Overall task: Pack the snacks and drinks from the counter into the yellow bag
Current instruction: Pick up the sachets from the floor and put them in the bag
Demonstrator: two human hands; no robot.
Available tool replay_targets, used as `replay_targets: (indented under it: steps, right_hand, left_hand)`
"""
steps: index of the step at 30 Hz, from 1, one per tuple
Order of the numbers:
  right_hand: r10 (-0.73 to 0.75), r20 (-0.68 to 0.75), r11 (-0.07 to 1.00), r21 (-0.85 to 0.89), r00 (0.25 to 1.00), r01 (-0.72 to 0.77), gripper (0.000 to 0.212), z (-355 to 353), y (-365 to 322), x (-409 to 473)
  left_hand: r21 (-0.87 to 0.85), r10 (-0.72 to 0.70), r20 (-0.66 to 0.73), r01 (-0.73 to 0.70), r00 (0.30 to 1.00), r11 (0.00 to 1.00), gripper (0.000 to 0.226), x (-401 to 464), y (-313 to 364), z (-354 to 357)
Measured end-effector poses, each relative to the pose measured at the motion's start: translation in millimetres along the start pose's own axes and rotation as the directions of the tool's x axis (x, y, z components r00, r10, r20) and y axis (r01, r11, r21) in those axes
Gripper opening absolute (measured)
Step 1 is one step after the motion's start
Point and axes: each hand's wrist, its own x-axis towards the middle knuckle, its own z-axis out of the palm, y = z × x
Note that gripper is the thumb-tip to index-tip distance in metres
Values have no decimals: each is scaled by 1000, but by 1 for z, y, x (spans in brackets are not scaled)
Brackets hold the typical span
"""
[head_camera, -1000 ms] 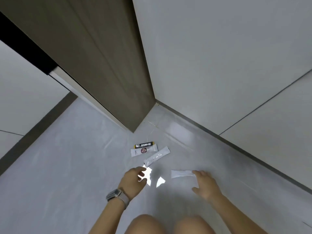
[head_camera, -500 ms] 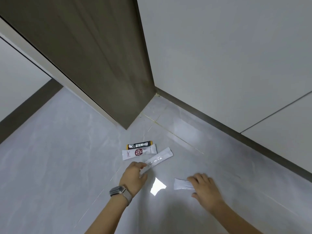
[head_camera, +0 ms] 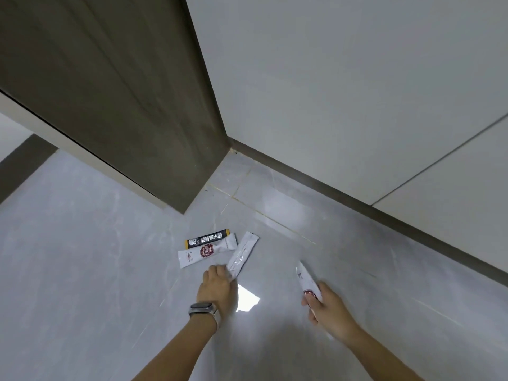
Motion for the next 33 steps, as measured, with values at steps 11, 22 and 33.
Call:
replay_targets:
  steps: [11, 22, 33]
  right_hand:
    - [133, 194, 355, 906, 972, -229, 16, -6, -60, 1]
    - [-63, 403, 550, 777, 913, -306, 44, -2, -98, -10]
    - [-118, 357, 606, 765, 927, -218, 41, 2, -98, -17]
  left_hand:
    - [-852, 258, 344, 185, 903, 490, 29, -30, 43, -18]
    - [-904, 393, 398, 282, 829, 321, 28, -37, 49, -43]
    - [-911, 387, 408, 399, 827, 108, 29, -42, 62, -44]
